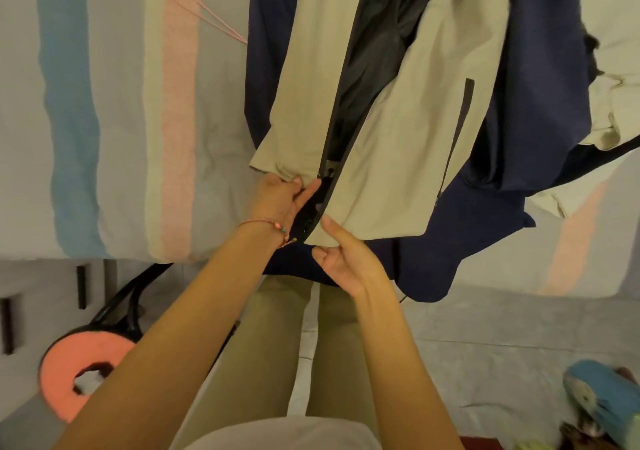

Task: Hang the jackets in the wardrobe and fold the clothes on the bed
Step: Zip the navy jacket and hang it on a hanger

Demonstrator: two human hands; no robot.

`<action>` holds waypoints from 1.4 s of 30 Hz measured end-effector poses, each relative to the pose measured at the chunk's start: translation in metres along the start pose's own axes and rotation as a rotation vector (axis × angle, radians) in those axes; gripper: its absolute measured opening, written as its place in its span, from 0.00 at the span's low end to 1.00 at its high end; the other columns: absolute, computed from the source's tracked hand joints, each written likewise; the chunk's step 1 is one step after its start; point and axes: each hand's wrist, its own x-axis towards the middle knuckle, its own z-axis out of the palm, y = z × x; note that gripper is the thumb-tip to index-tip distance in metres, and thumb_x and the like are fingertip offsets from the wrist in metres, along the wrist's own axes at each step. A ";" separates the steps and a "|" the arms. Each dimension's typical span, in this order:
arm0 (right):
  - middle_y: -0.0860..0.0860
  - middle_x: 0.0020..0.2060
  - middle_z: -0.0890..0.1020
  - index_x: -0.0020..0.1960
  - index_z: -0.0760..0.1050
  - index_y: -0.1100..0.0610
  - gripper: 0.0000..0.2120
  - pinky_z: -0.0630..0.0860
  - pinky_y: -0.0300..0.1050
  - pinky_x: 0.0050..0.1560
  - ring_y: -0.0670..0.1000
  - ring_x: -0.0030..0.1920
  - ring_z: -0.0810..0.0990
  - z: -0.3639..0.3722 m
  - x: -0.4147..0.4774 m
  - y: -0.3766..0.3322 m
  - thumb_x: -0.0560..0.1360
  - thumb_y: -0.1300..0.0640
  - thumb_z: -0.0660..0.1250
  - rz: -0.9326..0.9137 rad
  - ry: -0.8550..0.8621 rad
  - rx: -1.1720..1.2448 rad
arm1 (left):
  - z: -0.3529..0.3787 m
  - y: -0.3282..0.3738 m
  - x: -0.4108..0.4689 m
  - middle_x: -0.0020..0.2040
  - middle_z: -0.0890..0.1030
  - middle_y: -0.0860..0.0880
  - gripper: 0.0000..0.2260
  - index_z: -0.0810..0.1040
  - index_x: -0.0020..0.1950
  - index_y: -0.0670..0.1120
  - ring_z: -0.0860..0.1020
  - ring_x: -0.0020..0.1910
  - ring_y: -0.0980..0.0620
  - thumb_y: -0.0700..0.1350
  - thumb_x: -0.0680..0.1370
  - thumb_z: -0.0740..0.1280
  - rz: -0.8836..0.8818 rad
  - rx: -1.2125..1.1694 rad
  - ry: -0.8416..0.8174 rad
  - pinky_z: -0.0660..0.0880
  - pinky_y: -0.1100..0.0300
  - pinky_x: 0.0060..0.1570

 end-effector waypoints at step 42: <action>0.54 0.35 0.73 0.38 0.74 0.60 0.06 0.74 0.40 0.31 0.51 0.35 0.71 -0.005 -0.043 -0.007 0.68 0.66 0.59 0.073 -0.127 0.045 | -0.022 -0.014 -0.032 0.58 0.73 0.46 0.20 0.63 0.71 0.38 0.78 0.43 0.55 0.29 0.79 0.54 0.094 -0.075 -0.017 0.76 0.60 0.54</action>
